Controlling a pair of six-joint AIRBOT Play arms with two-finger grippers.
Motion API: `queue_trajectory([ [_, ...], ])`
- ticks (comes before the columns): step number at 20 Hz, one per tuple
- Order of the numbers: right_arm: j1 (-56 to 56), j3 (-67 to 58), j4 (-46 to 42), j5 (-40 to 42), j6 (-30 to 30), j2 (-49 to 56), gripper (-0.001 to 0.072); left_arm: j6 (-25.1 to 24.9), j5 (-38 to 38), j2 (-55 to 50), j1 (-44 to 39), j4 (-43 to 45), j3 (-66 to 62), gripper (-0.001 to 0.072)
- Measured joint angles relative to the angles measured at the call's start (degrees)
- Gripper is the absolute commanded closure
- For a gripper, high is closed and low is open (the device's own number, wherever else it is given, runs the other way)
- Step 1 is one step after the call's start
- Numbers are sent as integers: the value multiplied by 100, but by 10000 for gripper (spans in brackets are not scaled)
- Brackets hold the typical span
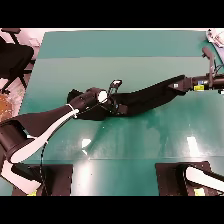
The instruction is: Fold the shirts.
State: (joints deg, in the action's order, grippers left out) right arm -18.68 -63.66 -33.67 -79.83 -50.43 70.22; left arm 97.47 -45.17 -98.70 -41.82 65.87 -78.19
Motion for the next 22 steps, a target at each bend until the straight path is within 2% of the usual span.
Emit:
queue_trajectory([
  [7, 1082, 0, 568, 70, -155, -426, 687, 96, 511, 7, -212, -361, -7, 685],
  [14, 2850, 0, 931, 1095, -304, -479, 687, 109, 527, 7, -245, -468, -7, 685],
  [22, 3711, 0, 1010, 1790, -520, -483, 687, 114, 236, 11, -247, 153, -9, 684],
])
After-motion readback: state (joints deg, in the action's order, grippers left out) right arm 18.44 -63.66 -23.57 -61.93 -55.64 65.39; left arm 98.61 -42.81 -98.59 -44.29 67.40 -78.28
